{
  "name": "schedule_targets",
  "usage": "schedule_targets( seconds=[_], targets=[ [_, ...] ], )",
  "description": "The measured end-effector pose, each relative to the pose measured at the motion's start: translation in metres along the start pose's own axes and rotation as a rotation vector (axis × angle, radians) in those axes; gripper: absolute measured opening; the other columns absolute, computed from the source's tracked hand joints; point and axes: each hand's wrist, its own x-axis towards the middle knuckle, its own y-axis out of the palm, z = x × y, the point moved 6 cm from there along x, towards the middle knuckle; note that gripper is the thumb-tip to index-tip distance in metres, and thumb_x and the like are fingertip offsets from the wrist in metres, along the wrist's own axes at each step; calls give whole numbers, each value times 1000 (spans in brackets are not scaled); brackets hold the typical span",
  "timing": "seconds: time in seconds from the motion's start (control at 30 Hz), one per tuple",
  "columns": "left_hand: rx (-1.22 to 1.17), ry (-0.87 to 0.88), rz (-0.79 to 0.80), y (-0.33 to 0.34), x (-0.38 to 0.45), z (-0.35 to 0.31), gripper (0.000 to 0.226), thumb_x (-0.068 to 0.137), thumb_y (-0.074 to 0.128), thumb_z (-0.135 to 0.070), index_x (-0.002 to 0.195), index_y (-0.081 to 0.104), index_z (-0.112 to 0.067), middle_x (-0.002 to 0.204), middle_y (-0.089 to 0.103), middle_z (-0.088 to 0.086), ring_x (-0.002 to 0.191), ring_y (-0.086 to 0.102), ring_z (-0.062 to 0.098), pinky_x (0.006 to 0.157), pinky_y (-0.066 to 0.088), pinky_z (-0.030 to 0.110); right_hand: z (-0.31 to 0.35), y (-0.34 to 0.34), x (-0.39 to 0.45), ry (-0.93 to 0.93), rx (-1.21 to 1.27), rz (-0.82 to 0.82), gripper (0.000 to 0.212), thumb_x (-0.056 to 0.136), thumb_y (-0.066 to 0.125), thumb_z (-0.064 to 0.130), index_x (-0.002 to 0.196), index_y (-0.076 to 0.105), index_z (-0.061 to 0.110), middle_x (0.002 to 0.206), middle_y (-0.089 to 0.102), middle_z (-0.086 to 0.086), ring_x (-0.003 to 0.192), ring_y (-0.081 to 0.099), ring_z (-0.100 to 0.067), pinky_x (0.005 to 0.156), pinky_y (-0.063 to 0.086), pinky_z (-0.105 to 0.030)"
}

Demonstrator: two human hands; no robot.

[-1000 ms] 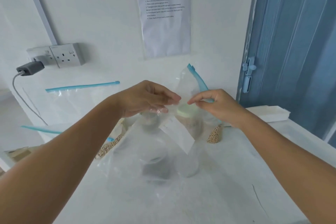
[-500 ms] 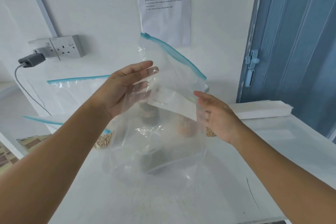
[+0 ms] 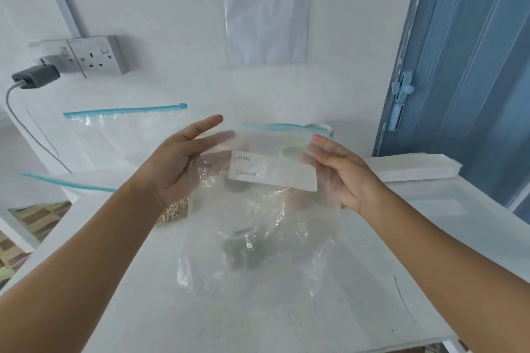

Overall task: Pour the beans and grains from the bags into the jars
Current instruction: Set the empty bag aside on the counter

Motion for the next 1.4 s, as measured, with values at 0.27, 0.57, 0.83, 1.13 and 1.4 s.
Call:
schedule_targets(
  seconds=[0.27, 0.57, 0.83, 1.13, 1.4],
  targets=[
    [-8, -56, -61, 8, 20, 21, 38, 103, 50, 2, 137, 63, -11, 131, 72, 11, 114, 71, 39, 76, 64, 31, 10, -24, 13, -5, -93, -55, 26, 103, 56, 2, 124, 71, 4, 123, 75, -10, 95, 78, -25, 71, 62, -28],
    [131, -21, -136, 78, 47, 41, 34, 105, 50, -3, 135, 64, -12, 128, 74, 11, 102, 75, 34, 92, 61, 39, 56, -87, 44, 40, -96, 20, 24, 103, 52, -1, 117, 72, 3, 130, 70, -16, 91, 79, -23, 75, 63, -27],
    [117, -27, -237, 188, 56, 86, 30, 103, 53, 2, 125, 69, -9, 111, 77, 12, 76, 77, 22, 66, 63, 27, 123, -179, 50, 227, -130, 92, 24, 105, 54, 7, 123, 69, 3, 125, 73, -10, 91, 79, -22, 65, 62, -28],
    [68, -167, -238, 257, 82, 148, 31, 103, 46, 5, 119, 69, -8, 116, 63, 19, 69, 70, 22, 63, 64, 28, 165, -271, 45, 318, -251, 39, 27, 105, 51, 6, 125, 68, 6, 111, 78, -8, 81, 78, -18, 68, 63, -26],
    [-136, -307, -213, 298, 109, 192, 26, 104, 49, 4, 120, 68, -4, 81, 61, 11, 62, 70, 20, 60, 64, 32, 215, -315, 43, 342, -273, -31, 27, 103, 50, -1, 122, 68, 2, 101, 79, -14, 74, 78, -19, 59, 61, -26]
  ],
)
